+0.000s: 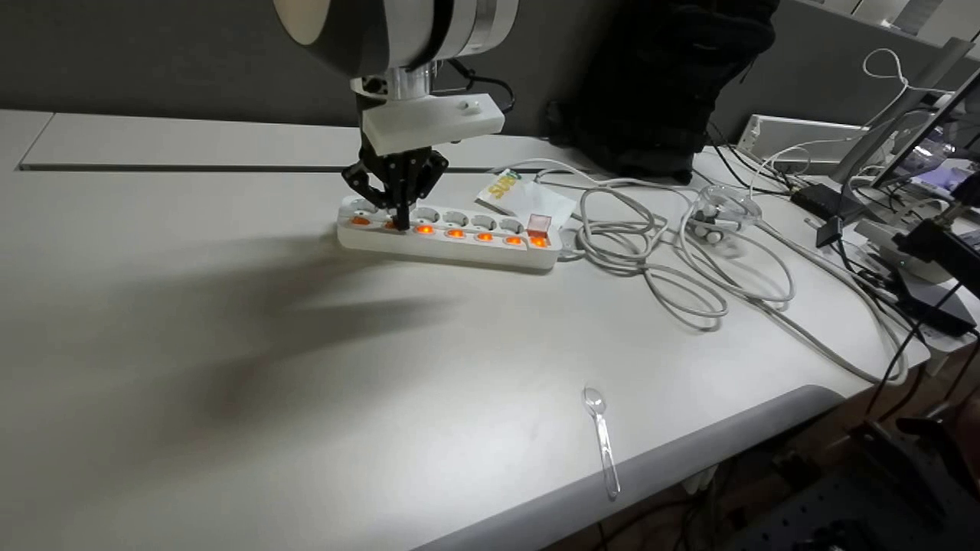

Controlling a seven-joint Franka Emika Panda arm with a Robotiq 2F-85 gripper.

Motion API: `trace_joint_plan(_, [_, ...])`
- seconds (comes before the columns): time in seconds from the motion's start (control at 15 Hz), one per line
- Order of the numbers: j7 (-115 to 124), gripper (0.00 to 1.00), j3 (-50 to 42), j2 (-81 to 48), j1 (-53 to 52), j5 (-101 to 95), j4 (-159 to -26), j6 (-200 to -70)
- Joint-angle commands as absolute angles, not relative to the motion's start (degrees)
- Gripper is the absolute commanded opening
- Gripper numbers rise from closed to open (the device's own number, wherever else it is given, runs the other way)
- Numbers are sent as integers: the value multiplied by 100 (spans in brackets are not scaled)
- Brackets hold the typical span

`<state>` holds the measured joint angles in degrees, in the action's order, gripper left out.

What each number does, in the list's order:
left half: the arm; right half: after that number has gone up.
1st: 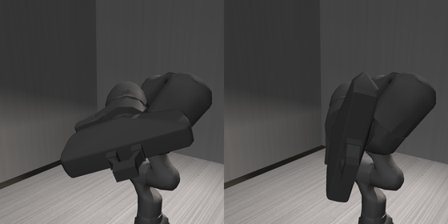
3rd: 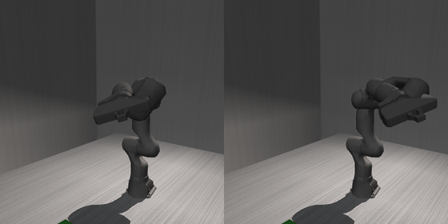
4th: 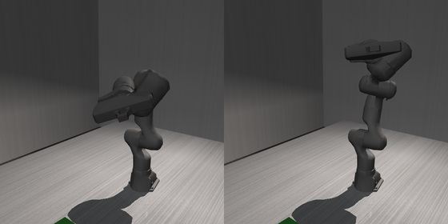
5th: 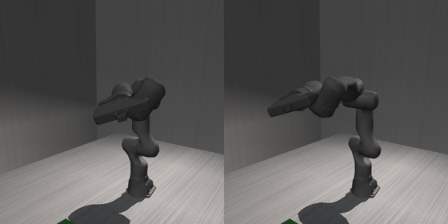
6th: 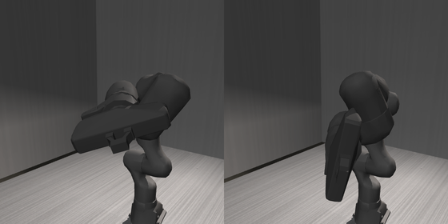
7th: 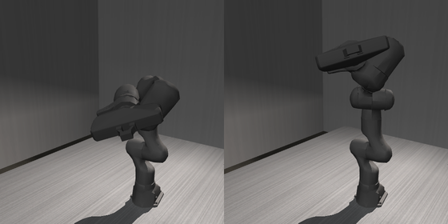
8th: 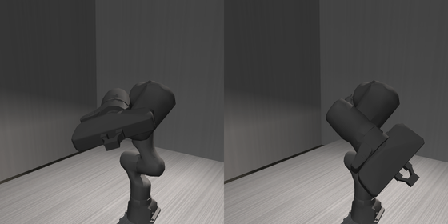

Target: Turn on the second switch from the left

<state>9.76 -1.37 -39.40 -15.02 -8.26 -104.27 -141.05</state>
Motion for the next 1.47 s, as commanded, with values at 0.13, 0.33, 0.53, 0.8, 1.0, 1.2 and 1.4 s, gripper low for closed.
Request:
trace_joint_plan(0.13, [1138, 0, -15, -3857, -1563, -855, -10519, -14392])
trace_joint_plan(0.33, [1201, 0, -64, -3797, -1644, -907, -10596, -14637])
trace_joint_plan(0.53, [1206, 0, -78, -3774, -1692, -894, -10652, -14839])
trace_joint_plan(0.8, [1234, 0, -113, -3757, -1704, -876, -10719, -14982])
trace_joint_plan(1.0, [1216, 0, -97, -3675, -1658, -808, -10811, -14959])
trace_joint_plan(1.2, [1031, 0, -31, -3859, -1601, -806, -10610, -14901])
trace_joint_plan(1.4, [1014, 1, -23, -3870, -1597, -811, -10619, -14900])
